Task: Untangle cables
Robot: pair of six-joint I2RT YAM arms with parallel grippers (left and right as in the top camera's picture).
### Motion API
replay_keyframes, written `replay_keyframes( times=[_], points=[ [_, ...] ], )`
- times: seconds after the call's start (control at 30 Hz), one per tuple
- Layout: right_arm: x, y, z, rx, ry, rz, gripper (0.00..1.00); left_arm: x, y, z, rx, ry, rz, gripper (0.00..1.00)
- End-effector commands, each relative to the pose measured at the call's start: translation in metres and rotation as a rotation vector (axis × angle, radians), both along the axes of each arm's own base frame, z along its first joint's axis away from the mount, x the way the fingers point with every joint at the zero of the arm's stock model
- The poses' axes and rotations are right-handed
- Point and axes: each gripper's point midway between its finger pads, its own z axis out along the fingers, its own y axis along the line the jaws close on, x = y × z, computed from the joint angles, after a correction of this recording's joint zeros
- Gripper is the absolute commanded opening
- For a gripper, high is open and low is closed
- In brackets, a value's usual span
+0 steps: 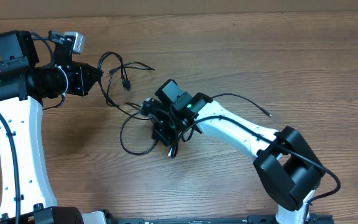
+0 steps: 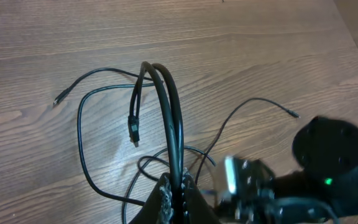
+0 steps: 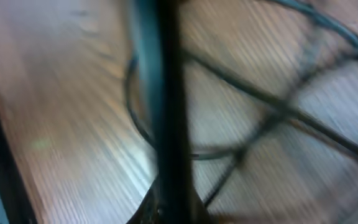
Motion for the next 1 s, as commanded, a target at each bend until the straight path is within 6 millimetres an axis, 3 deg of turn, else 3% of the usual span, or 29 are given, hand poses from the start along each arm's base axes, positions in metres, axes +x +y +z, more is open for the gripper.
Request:
replay_keyframes(
  times=[0.0,0.1,0.23,0.4,0.5,0.6,0.77,0.87,0.97],
  points=[
    [0.065,-0.027,0.078,0.019,-0.179,-0.204,0.04,0.000,-0.004,0.001,-0.001,-0.012,-0.024,0.05],
    [0.102,-0.062,0.144,0.017,-0.318,-0.330,0.04,0.000,-0.004,0.001,-0.001,-0.012,-0.024,0.04],
    [0.132,-0.114,0.238,0.049,-0.518,-0.496,0.04,0.000,-0.003,0.001,0.007,-0.011,-0.019,0.04],
    [0.141,-0.171,0.340,0.115,-0.743,-0.672,0.04,0.000,0.000,-0.001,0.024,-0.005,-0.009,0.04],
    [0.136,-0.202,0.386,0.133,-0.856,-0.767,0.04,0.000,0.000,-0.001,0.024,-0.005,-0.009,0.04],
    [0.128,-0.231,0.420,0.115,-0.956,-0.870,0.04,0.000,0.000,-0.001,0.024,-0.005,-0.009,0.04],
    [0.113,-0.290,0.455,-0.038,-1.125,-1.075,0.04,0.000,0.000,-0.001,0.024,-0.005,-0.009,0.04],
    [0.105,-0.312,0.467,-0.096,-1.178,-1.161,0.04,0.000,0.000,-0.001,0.024,-0.005,-0.009,0.04],
    [0.103,-0.328,0.466,-0.143,-1.182,-1.206,0.04,0.000,0.000,-0.001,0.024,-0.005,-0.009,0.05]
  ],
)
